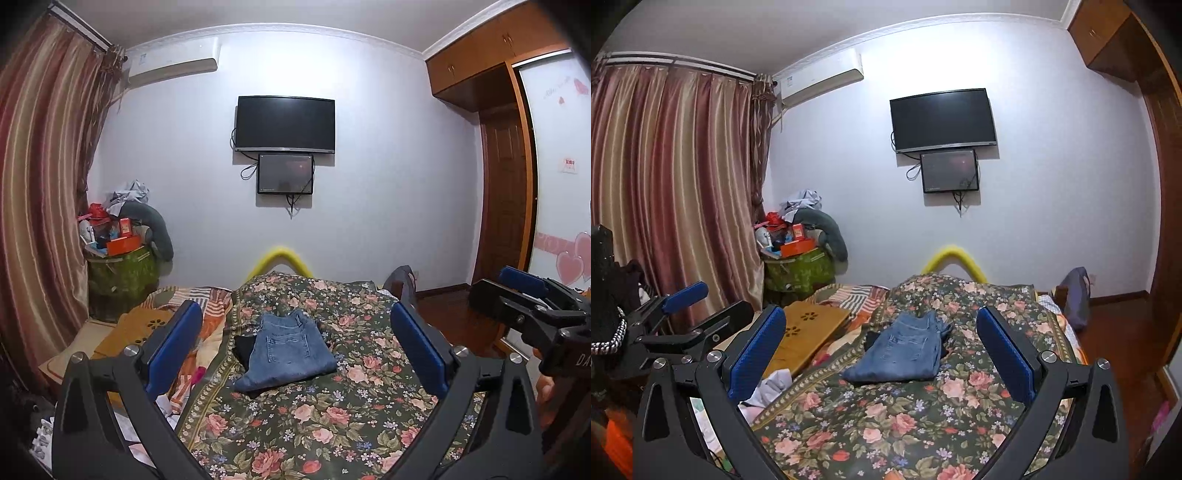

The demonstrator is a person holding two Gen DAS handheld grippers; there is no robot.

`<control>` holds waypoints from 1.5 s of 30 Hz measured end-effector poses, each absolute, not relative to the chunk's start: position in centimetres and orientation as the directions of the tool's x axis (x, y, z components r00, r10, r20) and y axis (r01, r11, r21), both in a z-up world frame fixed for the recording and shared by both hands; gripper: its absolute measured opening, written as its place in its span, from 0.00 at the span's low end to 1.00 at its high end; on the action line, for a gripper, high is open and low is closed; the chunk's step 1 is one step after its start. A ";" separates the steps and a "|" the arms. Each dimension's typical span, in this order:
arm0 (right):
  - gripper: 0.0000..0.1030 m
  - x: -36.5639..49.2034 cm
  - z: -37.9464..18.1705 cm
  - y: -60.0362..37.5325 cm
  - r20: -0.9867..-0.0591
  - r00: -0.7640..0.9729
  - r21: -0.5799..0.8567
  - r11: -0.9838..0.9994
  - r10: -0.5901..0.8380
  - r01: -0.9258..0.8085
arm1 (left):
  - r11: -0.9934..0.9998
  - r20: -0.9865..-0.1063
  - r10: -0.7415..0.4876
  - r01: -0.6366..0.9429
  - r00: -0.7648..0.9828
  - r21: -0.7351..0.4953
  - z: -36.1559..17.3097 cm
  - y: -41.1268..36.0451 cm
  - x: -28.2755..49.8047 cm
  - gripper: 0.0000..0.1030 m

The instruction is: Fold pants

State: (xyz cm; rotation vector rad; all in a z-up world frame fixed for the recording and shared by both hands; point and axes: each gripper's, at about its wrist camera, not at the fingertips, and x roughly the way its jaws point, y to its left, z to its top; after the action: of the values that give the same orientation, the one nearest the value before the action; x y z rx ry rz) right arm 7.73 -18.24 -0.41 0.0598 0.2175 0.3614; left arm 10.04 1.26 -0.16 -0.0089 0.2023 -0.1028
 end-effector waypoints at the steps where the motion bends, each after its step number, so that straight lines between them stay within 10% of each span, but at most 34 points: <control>1: 1.00 7.7 -0.3 -18.2 -0.201 0.913 0.096 0.934 0.356 -0.344 | 0.995 -0.201 -0.104 0.102 0.974 -0.020 -0.2 1.3 10.1 1.00; 45: 1.00 7.9 -0.6 -19.0 -0.204 0.915 0.105 0.937 0.348 -0.333 | 0.990 -0.225 -0.143 0.135 0.964 -0.052 0.0 1.7 10.2 1.00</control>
State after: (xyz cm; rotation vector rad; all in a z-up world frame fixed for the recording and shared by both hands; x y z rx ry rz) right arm 7.86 -19.03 -0.58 0.0686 0.2227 0.3505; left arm 10.24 1.75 -0.04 -0.0363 0.2300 -0.1404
